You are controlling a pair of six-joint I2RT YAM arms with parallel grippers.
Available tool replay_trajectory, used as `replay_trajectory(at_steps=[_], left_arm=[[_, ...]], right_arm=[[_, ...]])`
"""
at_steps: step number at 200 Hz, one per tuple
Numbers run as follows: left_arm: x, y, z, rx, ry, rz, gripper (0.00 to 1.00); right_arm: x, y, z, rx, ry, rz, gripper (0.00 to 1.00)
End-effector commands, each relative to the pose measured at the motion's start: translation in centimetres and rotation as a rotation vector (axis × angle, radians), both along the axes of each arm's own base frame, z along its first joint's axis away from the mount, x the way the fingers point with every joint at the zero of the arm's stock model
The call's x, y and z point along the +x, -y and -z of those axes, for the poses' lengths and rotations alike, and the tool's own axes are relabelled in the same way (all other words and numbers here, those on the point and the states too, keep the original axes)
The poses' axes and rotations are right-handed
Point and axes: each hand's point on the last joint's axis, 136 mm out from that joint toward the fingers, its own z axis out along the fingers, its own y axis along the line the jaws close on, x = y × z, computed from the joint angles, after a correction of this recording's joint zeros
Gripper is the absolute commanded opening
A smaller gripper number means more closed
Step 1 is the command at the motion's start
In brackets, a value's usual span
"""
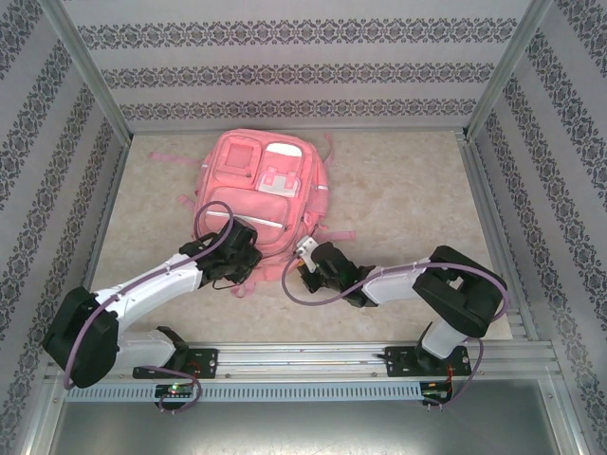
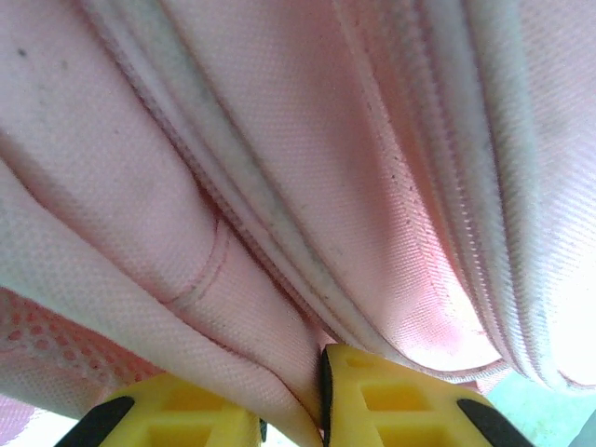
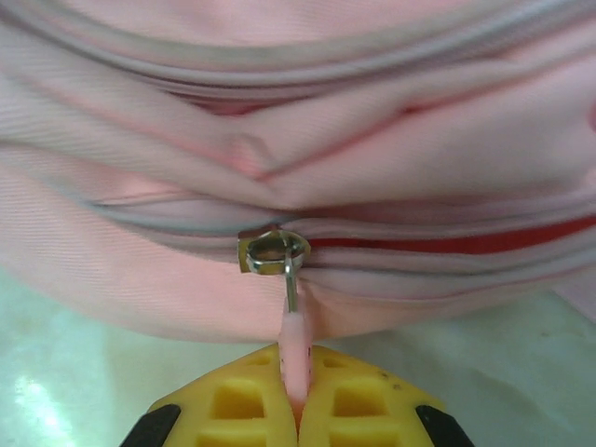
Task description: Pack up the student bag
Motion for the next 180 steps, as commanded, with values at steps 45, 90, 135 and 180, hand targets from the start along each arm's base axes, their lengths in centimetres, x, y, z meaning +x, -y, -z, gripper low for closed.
replay_trajectory(at_steps=[45, 90, 135, 180], left_arm=[[-0.7, -1.8, 0.8, 0.025, -0.004, -0.037, 0.21], [-0.8, -1.6, 0.9, 0.018, -0.002, -0.027, 0.21], [-0.6, -1.0, 1.5, 0.007, -0.010, -0.002, 0.20], [0.5, 2.6, 2.2, -0.053, -0.022, 0.148, 0.20]], right_arm=[[3.5, 5.3, 0.2, 0.014, -0.008, 0.262, 0.00], [5.9, 7.8, 0.6, 0.083, -0.068, 0.410, 0.00], [8.6, 8.9, -0.1, 0.183, -0.119, 0.497, 0.00], [8.8, 10.5, -0.5, 0.230, -0.134, 0.563, 0.00]])
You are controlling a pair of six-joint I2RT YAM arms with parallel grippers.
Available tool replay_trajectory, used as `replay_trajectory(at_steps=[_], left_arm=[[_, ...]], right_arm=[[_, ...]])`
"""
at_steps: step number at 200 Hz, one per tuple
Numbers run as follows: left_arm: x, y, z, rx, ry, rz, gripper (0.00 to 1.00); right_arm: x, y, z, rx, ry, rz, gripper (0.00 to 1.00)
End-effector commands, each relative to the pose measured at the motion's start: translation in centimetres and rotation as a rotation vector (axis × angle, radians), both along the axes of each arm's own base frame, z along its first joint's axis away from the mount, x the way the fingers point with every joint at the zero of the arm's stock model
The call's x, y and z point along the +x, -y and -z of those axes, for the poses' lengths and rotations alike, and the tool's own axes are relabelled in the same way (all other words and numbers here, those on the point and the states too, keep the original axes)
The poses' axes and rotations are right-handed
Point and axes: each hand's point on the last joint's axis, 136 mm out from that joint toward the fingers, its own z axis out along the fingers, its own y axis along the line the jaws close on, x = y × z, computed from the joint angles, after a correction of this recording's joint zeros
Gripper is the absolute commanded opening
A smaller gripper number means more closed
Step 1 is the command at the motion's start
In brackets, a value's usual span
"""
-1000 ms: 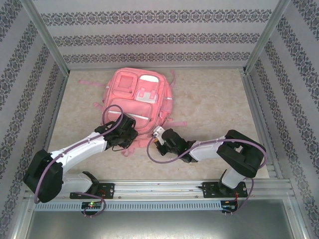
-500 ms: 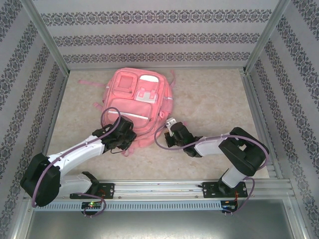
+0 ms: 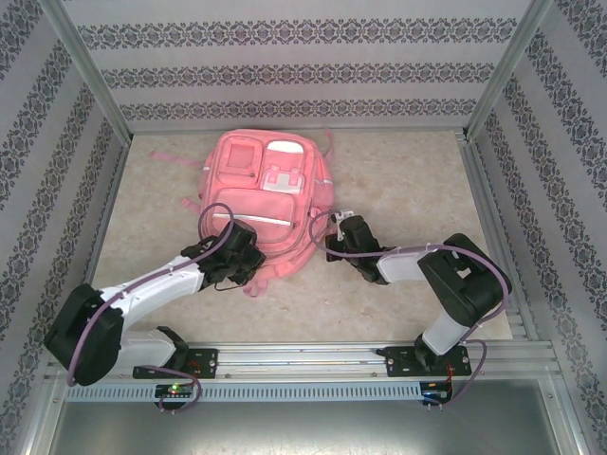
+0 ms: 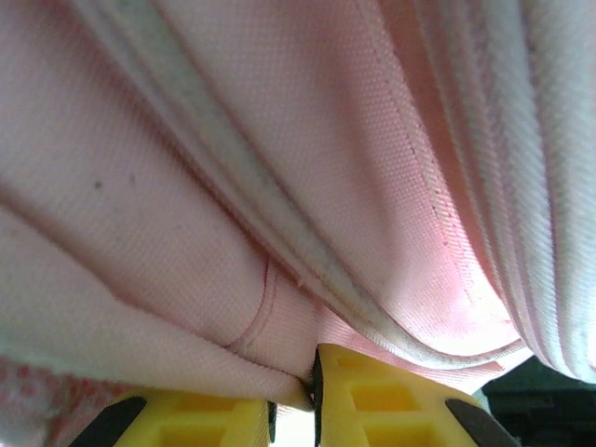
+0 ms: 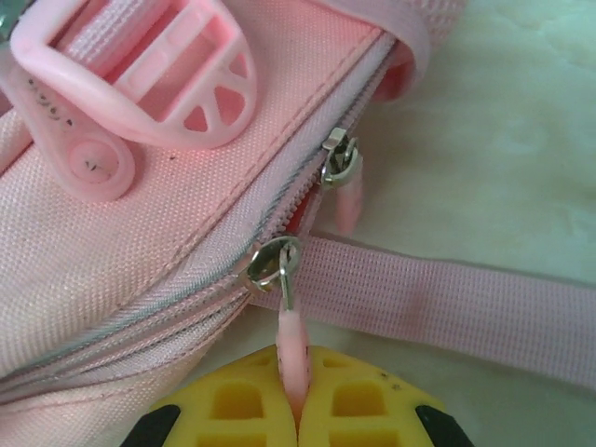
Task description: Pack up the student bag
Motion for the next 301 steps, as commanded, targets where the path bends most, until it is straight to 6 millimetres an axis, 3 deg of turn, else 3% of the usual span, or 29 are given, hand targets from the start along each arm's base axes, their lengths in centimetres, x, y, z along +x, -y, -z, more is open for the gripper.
replay_trajectory(at_steps=[1, 56, 93, 117, 149, 188, 193, 198, 202, 217, 220, 223, 226, 247, 269, 291, 301], left_arm=[[0.3, 1.1, 1.1, 0.014, -0.023, 0.089, 0.20], [0.5, 7.2, 1.3, -0.026, -0.021, 0.296, 0.23], [0.1, 10.7, 0.4, -0.066, 0.012, 0.355, 0.24], [-0.1, 13.4, -0.1, -0.111, 0.035, 0.392, 0.27], [-0.5, 15.7, -0.6, -0.134, 0.054, 0.425, 0.34], [-0.3, 15.1, -3.1, -0.101, 0.144, 0.439, 0.44], [-0.3, 15.1, -3.5, -0.095, 0.161, 0.463, 0.48], [-0.4, 15.1, -4.0, -0.082, 0.185, 0.500, 0.54], [-0.4, 15.0, -4.3, -0.061, 0.204, 0.535, 0.59], [-1.2, 13.9, -4.7, 0.013, 0.234, 0.628, 0.70], [-1.3, 13.8, -4.7, 0.014, 0.245, 0.642, 0.75], [-1.5, 13.8, -4.8, 0.011, 0.257, 0.655, 0.95], [-1.6, 13.7, -4.9, 0.008, 0.269, 0.662, 0.99], [-2.0, 13.6, -6.8, -0.069, 0.381, 0.703, 1.00], [-1.5, 12.6, -9.7, -0.089, 0.498, 0.741, 1.00], [0.1, 9.1, -12.9, 0.064, 0.660, 0.775, 1.00], [1.5, 5.7, -13.8, 0.242, 0.711, 0.729, 1.00]], right_arm=[[1.1, 2.8, -0.5, 0.018, 0.007, 0.145, 0.00], [0.0, 7.3, 0.5, 0.098, -0.026, 0.312, 0.00], [0.0, 9.4, -0.3, 0.101, -0.016, 0.363, 0.00], [0.1, 10.2, -0.9, 0.086, -0.027, 0.378, 0.34], [-1.0, 11.2, -3.1, 0.051, -0.015, 0.424, 0.53], [-3.3, 12.6, -7.2, 0.005, 0.048, 0.448, 0.63], [-3.5, 12.7, -7.8, -0.001, 0.058, 0.446, 0.74], [-3.8, 12.6, -8.3, 0.001, 0.068, 0.434, 0.82], [-3.9, 12.5, -8.9, 0.005, 0.079, 0.418, 0.96], [-4.8, 11.1, -11.3, 0.068, 0.139, 0.309, 0.98], [-4.9, 10.7, -11.8, 0.086, 0.154, 0.285, 0.98], [-5.1, 10.3, -12.4, 0.108, 0.169, 0.256, 0.98], [-5.3, 9.9, -12.9, 0.125, 0.180, 0.234, 0.98], [-6.4, 8.3, -15.6, 0.199, 0.218, 0.120, 0.98], [-6.5, 8.4, -16.6, 0.152, 0.216, 0.099, 0.98], [-6.0, 10.4, -17.2, 0.085, 0.252, 0.188, 0.98], [-5.8, 11.5, -18.2, 0.054, 0.310, 0.227, 0.98]])
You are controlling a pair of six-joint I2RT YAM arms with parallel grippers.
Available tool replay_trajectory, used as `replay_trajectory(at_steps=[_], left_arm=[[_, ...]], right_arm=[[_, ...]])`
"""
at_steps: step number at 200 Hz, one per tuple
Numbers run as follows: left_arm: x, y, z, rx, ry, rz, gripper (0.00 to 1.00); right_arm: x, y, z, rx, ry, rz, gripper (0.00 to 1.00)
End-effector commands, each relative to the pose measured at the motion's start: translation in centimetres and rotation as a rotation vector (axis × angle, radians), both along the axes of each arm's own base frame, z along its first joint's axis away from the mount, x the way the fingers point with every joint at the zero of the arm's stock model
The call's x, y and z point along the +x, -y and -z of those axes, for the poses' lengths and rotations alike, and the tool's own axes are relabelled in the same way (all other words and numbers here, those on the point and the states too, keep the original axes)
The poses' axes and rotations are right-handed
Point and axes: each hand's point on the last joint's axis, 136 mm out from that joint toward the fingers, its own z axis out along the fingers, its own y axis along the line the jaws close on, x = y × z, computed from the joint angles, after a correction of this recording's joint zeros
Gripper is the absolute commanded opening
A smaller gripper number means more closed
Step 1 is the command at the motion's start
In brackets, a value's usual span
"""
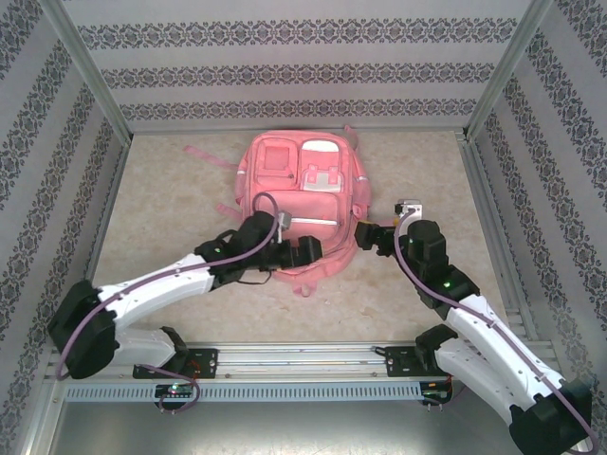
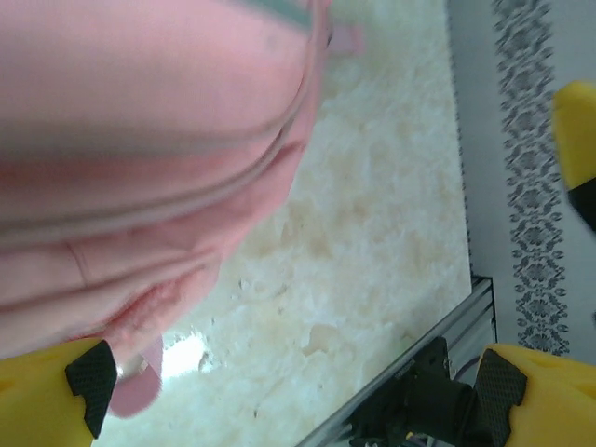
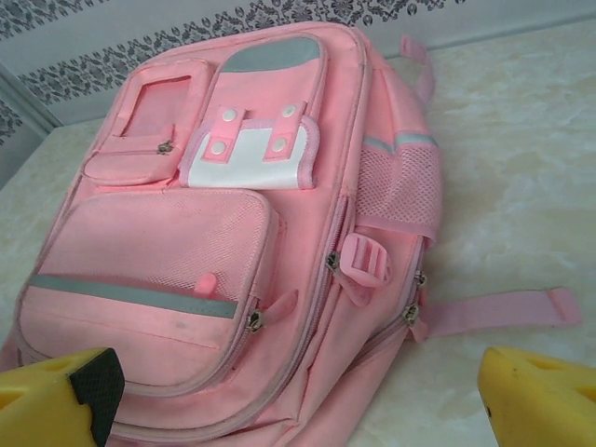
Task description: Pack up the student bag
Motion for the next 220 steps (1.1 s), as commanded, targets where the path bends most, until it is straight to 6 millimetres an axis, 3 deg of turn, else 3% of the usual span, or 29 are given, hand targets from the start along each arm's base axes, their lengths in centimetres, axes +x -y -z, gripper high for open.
replay_trajectory(at_steps=[1, 27, 50, 65, 83, 103, 108, 125, 138, 156, 168, 179, 198, 212, 215, 220], left_arm=[[2.5, -5.4, -3.4, 0.202, 0.299, -0.036, 1.00], [5.5, -15.4, -6.2, 0.494, 0.552, -0.316, 1.00], [5.4, -17.4, -8.1, 0.564, 0.891, -0.323, 1.00], [4.8, -19.8, -8.5, 0.648, 1.052, -0.427, 1.00], [4.8, -23.8, -7.1, 0.825, 1.053, -0.574, 1.00], [5.8, -26.8, -3.3, 0.913, 0.926, -0.584, 1.00], [6.0, -27.7, -2.5, 0.892, 0.882, -0.621, 1.00], [7.0, -29.7, 0.6, 0.842, 0.759, -0.643, 1.00], [7.7, -30.4, 2.8, 0.824, 0.708, -0.612, 1.00], [8.0, -32.7, 4.7, 0.682, 0.667, -0.773, 1.00], [8.7, -33.0, 4.8, 0.652, 0.691, -0.802, 1.00], [9.7, -32.7, 4.4, 0.652, 0.747, -0.773, 1.00], [10.6, -32.7, 4.6, 0.749, 0.761, -0.709, 1.00], [10.7, -33.7, 5.7, 0.725, 0.785, -0.793, 1.00], [10.8, -33.6, 5.3, 0.710, 0.824, -0.794, 1.00], [10.6, -32.7, 6.4, 0.676, 0.825, -0.727, 1.00]], right_arm=[[0.0, 2.1, -1.5, -0.097, 0.061, 0.075, 0.98], [0.6, 5.7, -3.8, -0.179, 0.226, 0.246, 0.98], [-0.3, 9.2, -7.8, -0.199, 0.451, 0.418, 0.98], [-0.4, 11.1, -8.4, -0.192, 0.510, 0.510, 0.98], [1.0, 11.8, -6.5, -0.202, 0.437, 0.502, 0.98], [2.9, 11.4, -3.4, -0.257, 0.359, 0.443, 0.98], [3.2, 10.8, -1.9, -0.285, 0.354, 0.394, 0.98], [3.9, 9.0, -0.6, -0.335, 0.435, 0.267, 0.98], [4.6, 10.7, 1.3, -0.295, 0.365, 0.364, 0.98], [5.6, 11.8, 5.0, -0.316, 0.249, 0.363, 0.98], [5.8, 12.6, 6.8, -0.317, 0.229, 0.396, 0.98], [6.0, 13.9, 6.3, -0.273, 0.293, 0.464, 0.98], [6.8, 13.9, 6.6, -0.252, 0.317, 0.408, 0.98], [7.3, 14.2, 8.0, -0.218, 0.317, 0.397, 0.98], [7.4, 14.1, 8.4, -0.218, 0.321, 0.393, 0.98], [7.9, 14.2, 8.6, -0.210, 0.322, 0.399, 0.98]])
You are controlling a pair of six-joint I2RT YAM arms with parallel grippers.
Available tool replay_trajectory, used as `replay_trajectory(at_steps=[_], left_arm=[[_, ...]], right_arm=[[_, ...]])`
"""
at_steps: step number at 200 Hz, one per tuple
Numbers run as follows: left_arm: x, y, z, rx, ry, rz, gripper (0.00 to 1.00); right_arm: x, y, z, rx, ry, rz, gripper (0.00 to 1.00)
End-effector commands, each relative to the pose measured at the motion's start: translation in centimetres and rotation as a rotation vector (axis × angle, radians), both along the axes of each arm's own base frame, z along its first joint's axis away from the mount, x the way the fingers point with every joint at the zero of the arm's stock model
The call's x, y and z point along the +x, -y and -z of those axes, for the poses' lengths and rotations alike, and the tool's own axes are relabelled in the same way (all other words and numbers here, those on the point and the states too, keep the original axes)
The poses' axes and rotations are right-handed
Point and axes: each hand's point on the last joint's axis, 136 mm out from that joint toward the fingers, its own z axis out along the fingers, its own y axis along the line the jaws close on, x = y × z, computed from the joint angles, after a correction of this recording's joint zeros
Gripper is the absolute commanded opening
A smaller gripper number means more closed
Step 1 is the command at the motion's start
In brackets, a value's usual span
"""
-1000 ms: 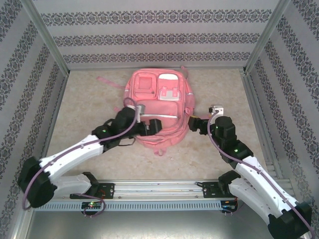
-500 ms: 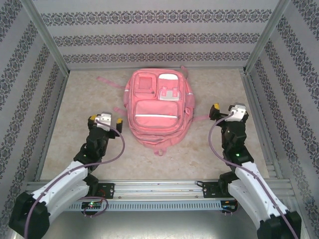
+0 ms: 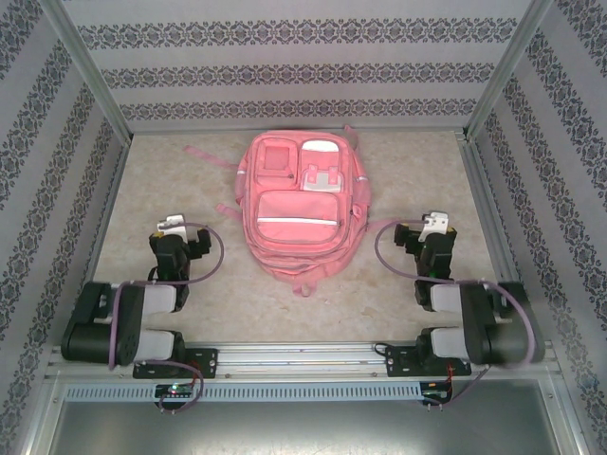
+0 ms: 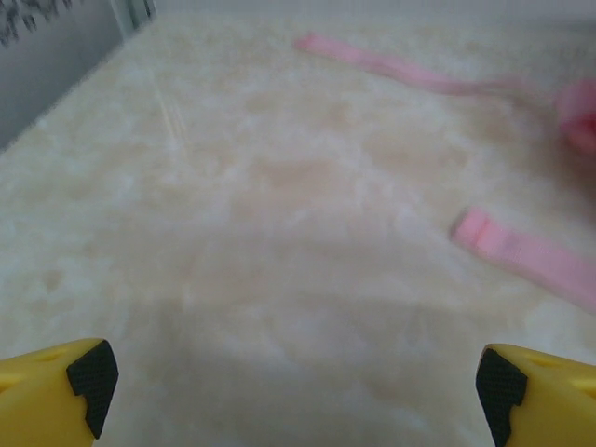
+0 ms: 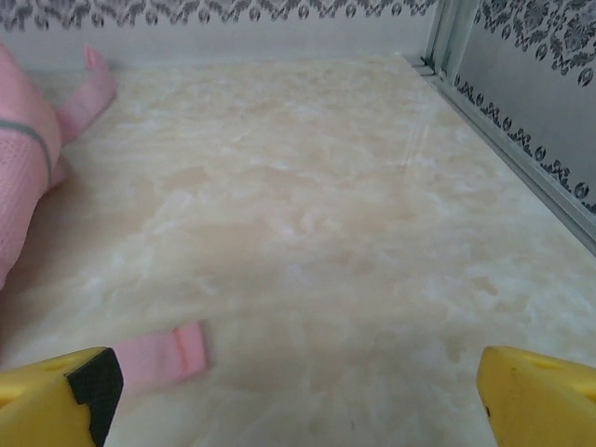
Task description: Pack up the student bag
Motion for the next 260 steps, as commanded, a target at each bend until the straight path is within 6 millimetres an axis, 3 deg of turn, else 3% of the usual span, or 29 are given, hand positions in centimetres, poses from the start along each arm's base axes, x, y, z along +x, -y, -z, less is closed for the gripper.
replay_trajectory(at_steps=[1, 21, 36, 47, 91, 119, 156, 177, 260], left_arm=[[1.4, 0.8, -2.9, -0.017, 0.225, 0.088, 1.00], [2.8, 1.4, -2.2, -0.006, 0.190, 0.133, 1.00], [3.6, -0.4, -1.6, -0.022, 0.110, 0.021, 1.00], [4.5, 0.5, -1.3, -0.017, 0.078, 0.073, 1.00], [5.2, 0.8, -1.0, -0.016, 0.041, 0.094, 1.00], [4.8, 0.8, -1.3, -0.013, 0.066, 0.090, 1.00], [3.1, -0.2, -2.0, -0.012, 0.147, 0.028, 1.00], [1.8, 0.4, -2.4, -0.013, 0.214, 0.062, 1.00], [1.7, 0.7, -2.4, -0.013, 0.213, 0.082, 1.00]], right_arm=[[1.9, -0.7, -2.6, 0.060, 0.186, -0.060, 0.98], [3.7, -3.1, -1.9, 0.056, 0.072, -0.217, 0.98], [5.0, -3.1, -1.2, 0.067, 0.015, -0.218, 0.98], [5.6, -3.0, -1.8, 0.044, 0.015, -0.194, 0.98], [5.4, -4.0, -2.0, 0.005, 0.032, -0.222, 0.98], [5.4, -4.1, -2.4, -0.004, 0.051, -0.223, 0.98], [5.4, -4.1, -2.4, -0.001, 0.048, -0.221, 0.98], [5.4, -4.1, -2.4, -0.001, 0.049, -0.221, 0.98], [5.4, -4.1, -2.4, -0.001, 0.047, -0.221, 0.98]])
